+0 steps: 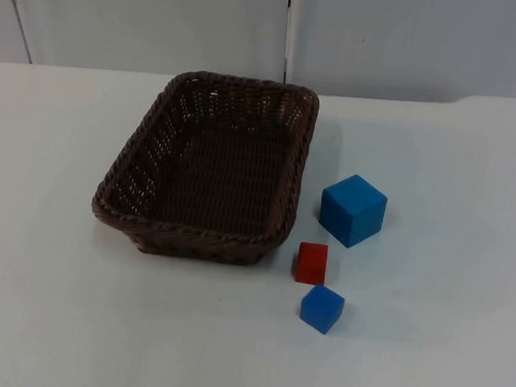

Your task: Pick up the basket with the left hand and place the largest block into the basket with the right hand.

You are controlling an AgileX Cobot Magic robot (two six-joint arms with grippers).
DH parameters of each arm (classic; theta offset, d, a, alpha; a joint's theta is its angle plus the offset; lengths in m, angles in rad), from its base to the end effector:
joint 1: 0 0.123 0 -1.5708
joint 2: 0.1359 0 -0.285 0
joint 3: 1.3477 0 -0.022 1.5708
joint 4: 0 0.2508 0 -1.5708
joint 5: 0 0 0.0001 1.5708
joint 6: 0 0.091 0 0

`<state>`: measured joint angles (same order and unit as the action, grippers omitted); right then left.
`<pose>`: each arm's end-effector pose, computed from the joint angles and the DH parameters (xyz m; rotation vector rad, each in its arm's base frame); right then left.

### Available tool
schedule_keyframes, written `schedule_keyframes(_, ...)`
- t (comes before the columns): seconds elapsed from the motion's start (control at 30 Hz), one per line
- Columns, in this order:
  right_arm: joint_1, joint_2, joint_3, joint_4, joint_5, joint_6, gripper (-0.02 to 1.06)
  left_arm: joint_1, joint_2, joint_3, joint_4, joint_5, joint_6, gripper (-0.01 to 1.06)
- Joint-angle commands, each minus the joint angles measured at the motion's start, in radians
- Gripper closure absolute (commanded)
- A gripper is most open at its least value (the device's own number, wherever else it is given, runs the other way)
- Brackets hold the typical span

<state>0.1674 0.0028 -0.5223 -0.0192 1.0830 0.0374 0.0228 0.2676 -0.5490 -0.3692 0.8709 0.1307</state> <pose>-0.0076 -0.0028 0.2817 -0.1317 2.0443 0.1047 0.0425 -0.0242 0.3063 0.0370 2.0355 -0.3418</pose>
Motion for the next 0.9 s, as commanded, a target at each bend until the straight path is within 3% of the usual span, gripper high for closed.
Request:
schedule_keyframes(0.0, -0.003, -0.003, 0.007, 0.000, -0.004, -0.006, -0.01, 0.001, 0.017, -0.003, -0.044, -0.038, 0.028, 0.00)
schedule_keyframes(0.2, -0.003, -0.003, 0.007, 0.000, -0.004, -0.006, -0.01, 0.001, 0.105, -0.024, -0.094, -0.088, 0.096, 0.00)
schedule_keyframes(0.87, -0.003, -0.003, 0.007, 0.003, -0.004, -0.006, -0.01, 0.001, 0.410, -0.166, -0.202, -0.106, 0.264, 0.00)
